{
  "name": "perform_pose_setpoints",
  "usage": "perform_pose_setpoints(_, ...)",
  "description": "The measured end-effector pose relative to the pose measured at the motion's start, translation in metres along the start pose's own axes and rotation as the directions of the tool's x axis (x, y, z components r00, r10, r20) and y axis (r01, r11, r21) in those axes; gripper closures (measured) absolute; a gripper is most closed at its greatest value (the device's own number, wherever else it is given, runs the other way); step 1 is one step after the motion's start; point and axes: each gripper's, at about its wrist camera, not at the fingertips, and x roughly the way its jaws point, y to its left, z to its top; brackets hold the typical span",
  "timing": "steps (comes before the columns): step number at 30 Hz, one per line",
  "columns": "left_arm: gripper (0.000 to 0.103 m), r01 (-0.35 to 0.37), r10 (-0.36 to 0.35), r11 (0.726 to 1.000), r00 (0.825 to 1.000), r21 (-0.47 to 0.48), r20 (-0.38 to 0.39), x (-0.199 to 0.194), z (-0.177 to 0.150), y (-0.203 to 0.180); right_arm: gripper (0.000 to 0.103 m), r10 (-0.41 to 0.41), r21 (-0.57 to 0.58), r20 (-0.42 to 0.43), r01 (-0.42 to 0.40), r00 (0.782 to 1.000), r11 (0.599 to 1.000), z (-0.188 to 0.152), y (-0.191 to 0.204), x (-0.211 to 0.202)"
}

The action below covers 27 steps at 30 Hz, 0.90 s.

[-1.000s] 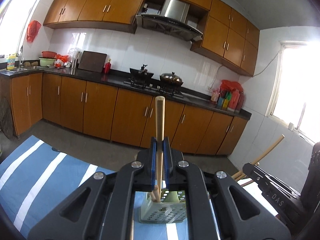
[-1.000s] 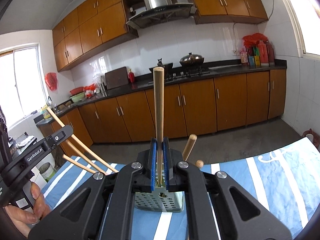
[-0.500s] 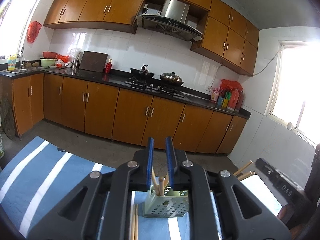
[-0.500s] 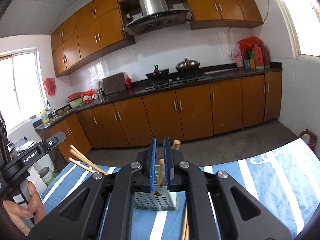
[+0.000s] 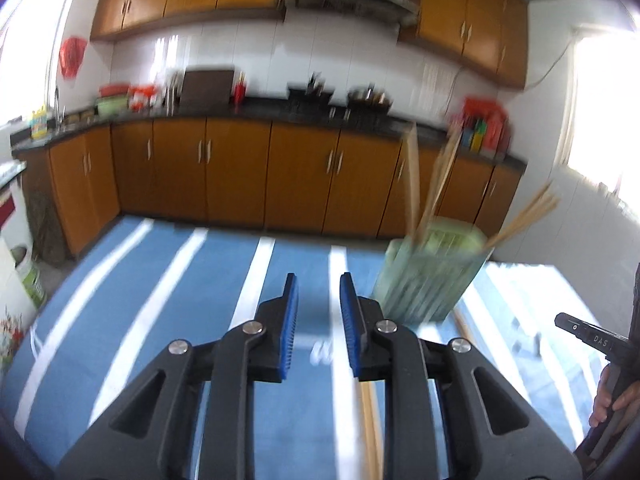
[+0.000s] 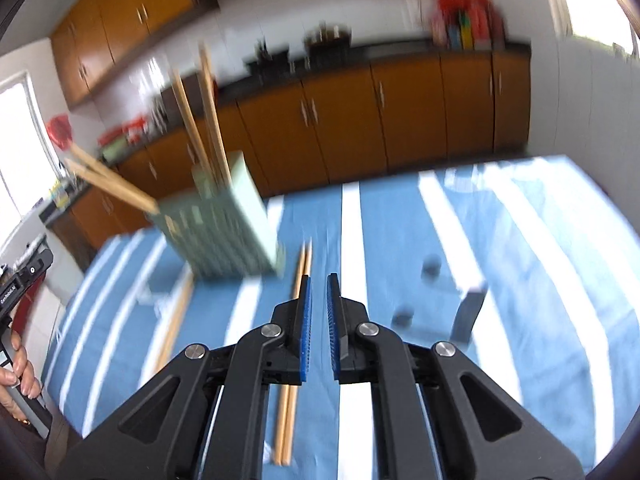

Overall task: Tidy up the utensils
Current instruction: 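Move both open tools back down to the chopsticks on the cloth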

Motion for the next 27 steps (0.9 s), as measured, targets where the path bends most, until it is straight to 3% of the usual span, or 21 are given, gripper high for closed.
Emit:
perform_pose_setpoints(3, 0.081, -0.003, 0.001, 1.000, 0.995, -0.021, -0.099, 0.019, -0.022, 0.009, 0.094, 0.025, 0.035, -0.108, -0.021, 0.994, 0.999, -0.023, -0.003, 0.032)
perform_pose_setpoints(8, 0.080, -0.001, -0.003, 1.000, 0.986, -0.021, -0.165, 0.034, -0.039, 0.014, 0.094, 0.036, 0.008, -0.184, -0.035, 0.982, 0.999, -0.042, 0.013, 0.059)
perform_pose_setpoints(16, 0.080, 0.005, -0.008, 1.000, 0.979, -0.016, -0.204, 0.043, -0.049, 0.010, 0.094, -0.009, -0.055, -0.221, -0.003, 0.975, 0.998, -0.051, 0.028, 0.074)
perform_pose_setpoints(27, 0.080, 0.018, -0.021, 1.000, 0.969, -0.012, -0.248, 0.053, -0.060, 0.004, 0.094, -0.071, -0.112, -0.210, 0.048, 0.975, 0.993, -0.051, 0.028, 0.079)
